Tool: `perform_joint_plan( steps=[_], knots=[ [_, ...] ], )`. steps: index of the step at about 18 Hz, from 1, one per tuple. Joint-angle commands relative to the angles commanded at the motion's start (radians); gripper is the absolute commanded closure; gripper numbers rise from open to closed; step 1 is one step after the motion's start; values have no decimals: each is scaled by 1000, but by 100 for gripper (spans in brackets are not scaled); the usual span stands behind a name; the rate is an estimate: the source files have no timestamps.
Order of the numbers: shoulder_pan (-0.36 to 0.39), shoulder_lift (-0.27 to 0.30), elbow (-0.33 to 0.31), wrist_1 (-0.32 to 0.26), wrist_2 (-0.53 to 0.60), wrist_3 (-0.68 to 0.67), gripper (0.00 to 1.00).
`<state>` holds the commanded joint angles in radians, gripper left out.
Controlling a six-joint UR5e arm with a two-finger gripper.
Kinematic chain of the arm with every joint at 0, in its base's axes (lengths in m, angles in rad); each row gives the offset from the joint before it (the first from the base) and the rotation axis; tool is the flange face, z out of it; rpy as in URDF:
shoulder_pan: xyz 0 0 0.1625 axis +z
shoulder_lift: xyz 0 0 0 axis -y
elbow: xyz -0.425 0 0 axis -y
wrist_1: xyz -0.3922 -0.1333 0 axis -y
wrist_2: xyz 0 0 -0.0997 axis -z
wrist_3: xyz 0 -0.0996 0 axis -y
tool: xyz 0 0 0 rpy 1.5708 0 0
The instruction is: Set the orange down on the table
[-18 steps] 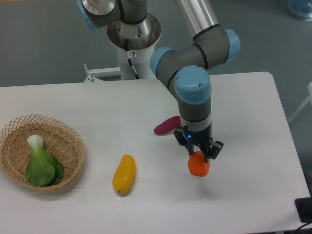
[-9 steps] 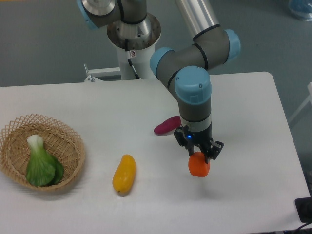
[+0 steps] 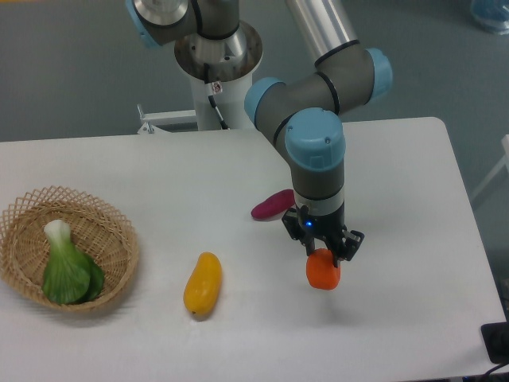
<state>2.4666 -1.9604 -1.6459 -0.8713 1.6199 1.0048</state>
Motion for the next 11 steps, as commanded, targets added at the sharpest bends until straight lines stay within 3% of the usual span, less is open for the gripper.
perform_joint_plan(
  steps=[11],
  knots=[
    [-5, 3, -69, 14, 9, 11, 49]
  ],
)
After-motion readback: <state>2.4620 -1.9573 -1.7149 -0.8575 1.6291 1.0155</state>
